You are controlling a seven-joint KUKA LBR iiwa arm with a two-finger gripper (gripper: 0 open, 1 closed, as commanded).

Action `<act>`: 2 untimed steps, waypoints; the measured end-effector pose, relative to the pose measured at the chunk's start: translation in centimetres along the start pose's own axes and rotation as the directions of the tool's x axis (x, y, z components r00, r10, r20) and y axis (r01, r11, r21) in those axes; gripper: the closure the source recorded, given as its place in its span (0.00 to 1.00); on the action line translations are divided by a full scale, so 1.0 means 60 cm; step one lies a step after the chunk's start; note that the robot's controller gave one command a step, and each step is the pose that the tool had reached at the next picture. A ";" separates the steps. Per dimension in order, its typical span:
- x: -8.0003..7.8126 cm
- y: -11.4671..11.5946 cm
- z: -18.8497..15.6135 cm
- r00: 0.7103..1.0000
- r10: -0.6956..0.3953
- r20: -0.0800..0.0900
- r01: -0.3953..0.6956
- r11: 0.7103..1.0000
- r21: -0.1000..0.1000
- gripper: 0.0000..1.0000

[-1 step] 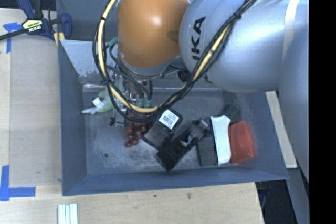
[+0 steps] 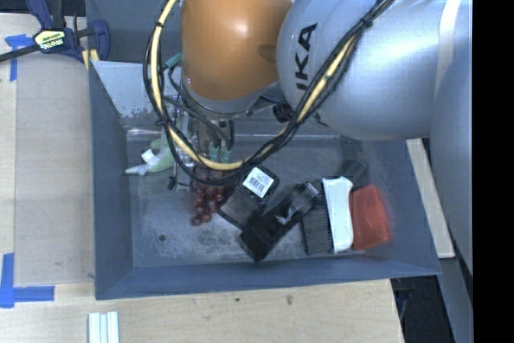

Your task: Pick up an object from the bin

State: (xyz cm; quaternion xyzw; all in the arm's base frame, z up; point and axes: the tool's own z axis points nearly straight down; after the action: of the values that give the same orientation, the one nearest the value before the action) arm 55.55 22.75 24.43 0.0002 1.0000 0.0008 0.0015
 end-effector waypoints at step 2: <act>-0.125 -0.053 0.140 0.945 -0.326 0.008 0.326 0.945 0.001 0.00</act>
Offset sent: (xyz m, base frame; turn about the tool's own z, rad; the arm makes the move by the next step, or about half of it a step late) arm 0.0718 -0.0302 -0.0843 -0.3336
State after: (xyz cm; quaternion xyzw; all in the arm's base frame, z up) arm 63.07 19.60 16.05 -0.1651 0.9863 0.0009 0.0054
